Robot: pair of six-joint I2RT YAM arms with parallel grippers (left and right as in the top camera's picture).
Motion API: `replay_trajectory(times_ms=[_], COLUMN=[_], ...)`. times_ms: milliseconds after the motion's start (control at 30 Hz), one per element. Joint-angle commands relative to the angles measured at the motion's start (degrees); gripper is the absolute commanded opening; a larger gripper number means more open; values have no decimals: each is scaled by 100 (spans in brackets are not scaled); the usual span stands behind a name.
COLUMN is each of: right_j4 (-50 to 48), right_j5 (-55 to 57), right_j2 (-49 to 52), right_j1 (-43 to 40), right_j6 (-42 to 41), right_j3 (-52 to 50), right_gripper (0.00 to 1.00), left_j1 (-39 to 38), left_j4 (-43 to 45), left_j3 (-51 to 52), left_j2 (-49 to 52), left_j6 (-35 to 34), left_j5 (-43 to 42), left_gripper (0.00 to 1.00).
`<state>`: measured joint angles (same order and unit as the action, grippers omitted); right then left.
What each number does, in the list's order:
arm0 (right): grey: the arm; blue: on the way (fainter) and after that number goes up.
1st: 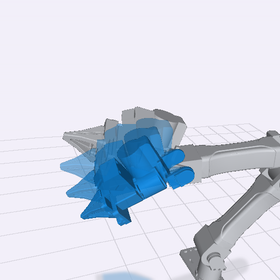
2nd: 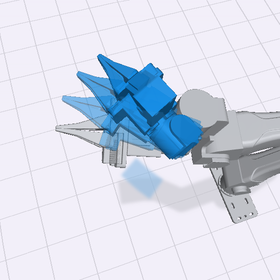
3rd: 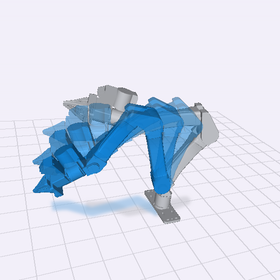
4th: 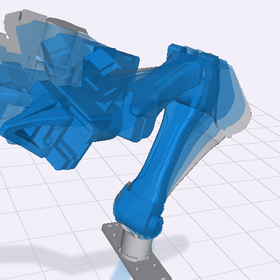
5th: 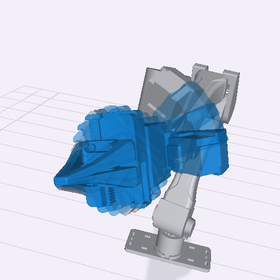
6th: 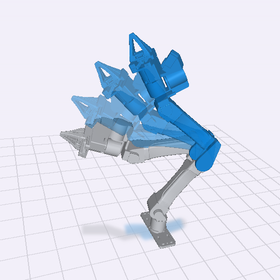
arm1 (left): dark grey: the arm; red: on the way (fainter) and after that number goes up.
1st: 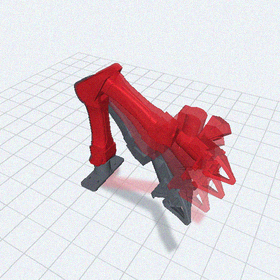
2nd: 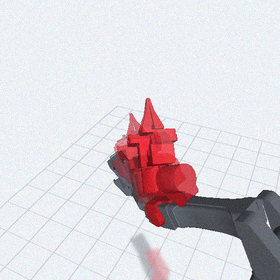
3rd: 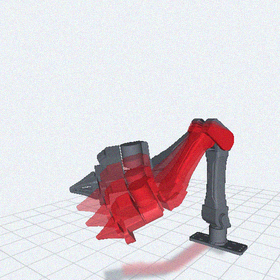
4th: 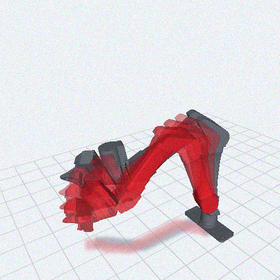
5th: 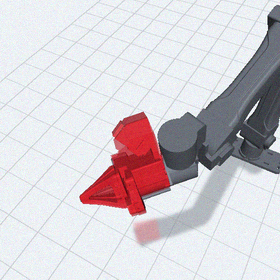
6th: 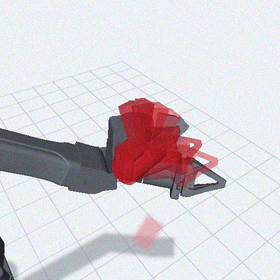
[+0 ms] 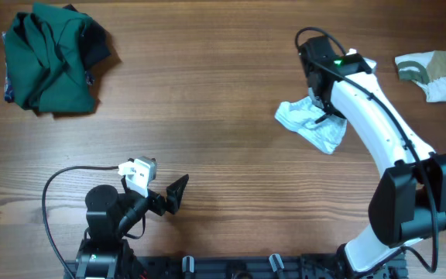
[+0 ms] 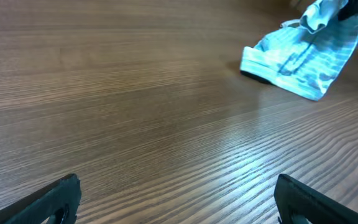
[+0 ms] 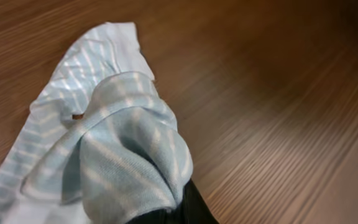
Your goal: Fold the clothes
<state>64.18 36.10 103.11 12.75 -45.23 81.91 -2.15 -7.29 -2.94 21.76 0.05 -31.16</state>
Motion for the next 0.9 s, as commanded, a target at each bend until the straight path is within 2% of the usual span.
replay_trajectory(times_ms=[0, 33, 67, 100, 133, 200, 267, 300, 400, 467, 500, 567, 600, 667, 700, 867], right_j4=[85, 127, 168, 197, 216, 297, 365, 382, 376, 90, -179, -531, -603, -737, -739, -916], right_j5=[-7, -76, -76, -17, 74, 372, 516, 522, 179, -680, -1521, -3322, -3845, -4358, -4328, -4627], right_j2=[-57, -57, -57, -57, -57, -57, -57, -57, -66, -70, -70, -70, -68, -57, -55, 7], right_j1=[-247, -291, -328, -365, -396, -479, -553, -590, -584, -498, -422, -286, -238, -72, -13, 105], right_j6=[-125, -122, -118, -94, -24, 22, 24, 20, 181, 1360, 2396, 3912, 4197, 4135, 3965, 3906], right_j3=[57, 57, 57, 52, 48, 48, 48, 48, 55, 55, 55, 55, 55, 52, 50, -184], right_gripper=[8, 13, 28, 51, 57, 57, 65, 66, 66, 62, 61, 57, 57, 47, 36, 16], left_j1=[-31, -31, -31, -31, -31, -31, -31, -31, -31, -31, -31, -31, -31, -31, -31, -31], left_j4=[4, 4, 4, 4, 4, 4, 2, 2, 4, 4, 4, 7, 7, 7, 4, 7], left_j3=[48, 48, 48, 48, 48, 48, 48, 48, 48, 48, 48, 48, 48, 48, 48, 48], left_j2=[7, 7, 4, 4, 7, 7, 7, 7, 7, 7, 7, 7, 7, 7, 7, 4], left_j6=[-57, -57, -57, -57, -57, -57, -57, -57, -55, -55, -55, -55, -55, -57, -59, -55], left_j5=[37, 37, 37, 37, 37, 37, 37, 37, 37, 39, 39, 39, 39, 37, 37, 42], left_gripper=[100, 100, 100, 100, 100, 100, 100, 100, 100, 100, 100, 100, 100, 100, 100, 100])
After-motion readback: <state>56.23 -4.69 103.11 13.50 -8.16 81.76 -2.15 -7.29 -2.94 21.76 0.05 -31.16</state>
